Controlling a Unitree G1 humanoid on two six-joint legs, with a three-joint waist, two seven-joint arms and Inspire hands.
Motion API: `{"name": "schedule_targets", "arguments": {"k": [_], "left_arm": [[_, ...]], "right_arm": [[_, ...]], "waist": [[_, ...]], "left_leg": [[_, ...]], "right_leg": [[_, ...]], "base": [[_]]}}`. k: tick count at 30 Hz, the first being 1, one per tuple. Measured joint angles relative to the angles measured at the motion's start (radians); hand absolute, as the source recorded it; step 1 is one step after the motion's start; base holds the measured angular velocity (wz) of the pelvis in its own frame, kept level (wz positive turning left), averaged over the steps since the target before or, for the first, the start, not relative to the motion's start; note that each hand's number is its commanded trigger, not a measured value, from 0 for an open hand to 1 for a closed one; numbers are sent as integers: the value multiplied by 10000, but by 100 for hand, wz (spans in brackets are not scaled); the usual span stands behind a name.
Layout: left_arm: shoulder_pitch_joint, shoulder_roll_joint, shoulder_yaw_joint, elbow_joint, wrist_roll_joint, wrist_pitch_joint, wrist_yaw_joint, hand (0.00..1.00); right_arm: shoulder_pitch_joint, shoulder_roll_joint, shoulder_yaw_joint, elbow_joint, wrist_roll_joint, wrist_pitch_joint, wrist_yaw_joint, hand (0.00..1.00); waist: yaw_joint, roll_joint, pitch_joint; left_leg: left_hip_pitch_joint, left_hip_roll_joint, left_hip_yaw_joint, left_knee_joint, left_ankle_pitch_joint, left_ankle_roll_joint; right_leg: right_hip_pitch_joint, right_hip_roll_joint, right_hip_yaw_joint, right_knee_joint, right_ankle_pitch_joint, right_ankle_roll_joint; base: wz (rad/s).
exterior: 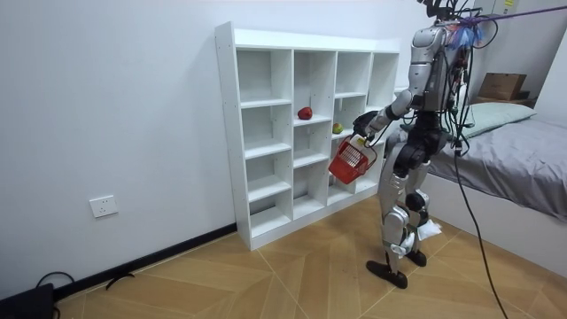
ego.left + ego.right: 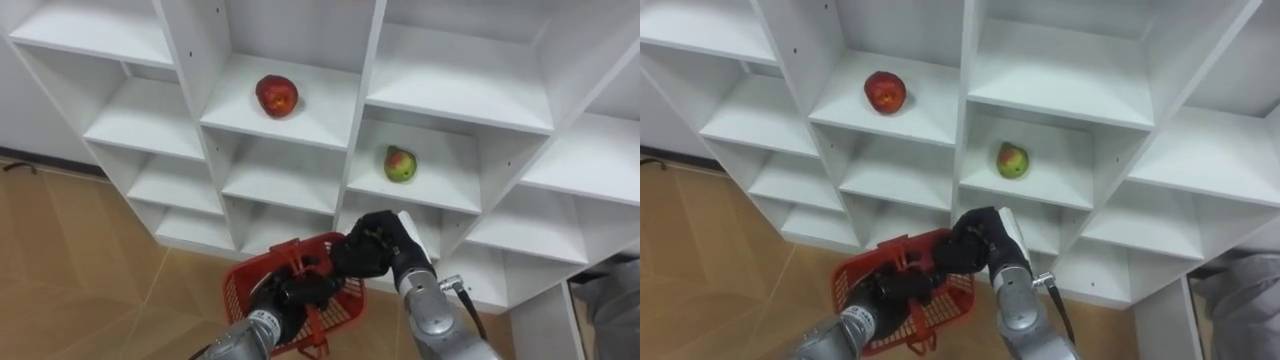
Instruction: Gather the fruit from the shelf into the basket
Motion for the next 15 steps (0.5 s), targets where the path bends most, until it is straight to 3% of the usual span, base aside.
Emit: {"name": "schedule_targets", "arguments": {"k": [9, 15], "left_arm": [[0, 68, 13, -58, 7, -18, -164, 100], [-96, 125, 513, -77, -8, -68, -510, 100]], "right_arm": [[-171, -39, -58, 605, 442, 5, -200, 100], [-211, -190, -286, 1322, 1906, 205, 780, 100]], "waist": [[-9, 6, 9], [-30, 87, 44]], "left_leg": [[-16, -3, 3, 9, -1, 2], [110, -9, -27, -23, -1, 2]], "right_leg": [[2, -4, -11, -2, -3, 5], [121, -6, -21, -2, -6, 11]], "base": [[0], [1]]}}
